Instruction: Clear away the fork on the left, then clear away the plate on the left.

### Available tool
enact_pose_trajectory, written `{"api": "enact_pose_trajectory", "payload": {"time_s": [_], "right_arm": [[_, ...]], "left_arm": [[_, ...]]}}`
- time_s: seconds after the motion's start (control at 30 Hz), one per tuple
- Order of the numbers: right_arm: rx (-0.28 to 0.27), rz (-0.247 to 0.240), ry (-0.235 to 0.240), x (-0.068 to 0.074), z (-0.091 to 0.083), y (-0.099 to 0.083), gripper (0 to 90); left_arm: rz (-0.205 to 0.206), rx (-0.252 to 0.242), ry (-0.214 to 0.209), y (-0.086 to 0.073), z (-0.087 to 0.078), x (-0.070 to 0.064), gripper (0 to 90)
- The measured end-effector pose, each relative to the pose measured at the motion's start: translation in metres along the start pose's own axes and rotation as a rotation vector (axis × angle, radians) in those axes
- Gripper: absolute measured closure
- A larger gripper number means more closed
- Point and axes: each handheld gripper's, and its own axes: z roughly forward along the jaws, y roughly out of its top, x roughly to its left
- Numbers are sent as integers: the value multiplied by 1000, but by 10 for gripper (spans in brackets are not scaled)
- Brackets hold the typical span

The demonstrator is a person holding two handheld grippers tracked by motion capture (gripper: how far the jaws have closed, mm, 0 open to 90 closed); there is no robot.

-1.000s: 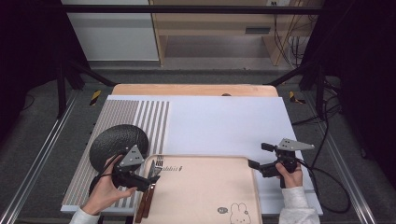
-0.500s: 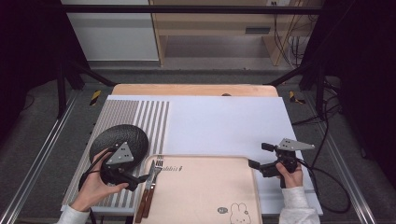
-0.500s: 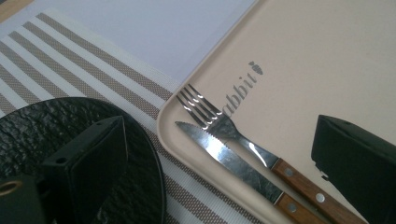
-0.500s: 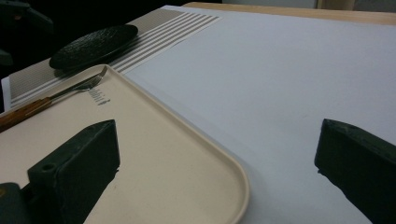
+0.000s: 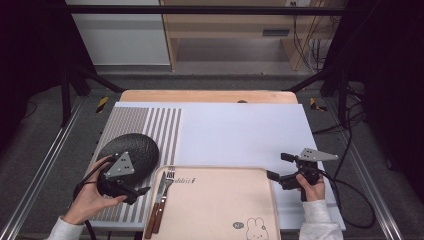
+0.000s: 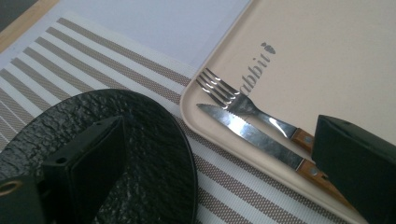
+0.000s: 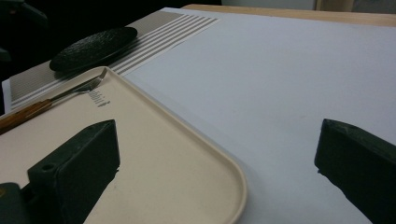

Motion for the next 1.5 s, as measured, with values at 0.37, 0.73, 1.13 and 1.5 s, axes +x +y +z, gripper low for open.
{"api": "enact_pose_trajectory", "payload": {"time_s": [0.37, 0.73, 1.13, 1.5], "right_arm": [[1, 3, 1, 0, 1, -1, 4], [9, 1, 2, 0, 2, -2, 3], [5, 1, 0, 0, 1, -2, 3], [5, 2, 0, 0, 1, -2, 4]], "left_arm": [[45, 37, 30, -13, -10, 9, 33], [144, 99, 59, -28, -10, 10, 32], [205, 211, 118, -44, -4, 8, 33], [281, 263, 175, -52, 3, 4, 38]]}}
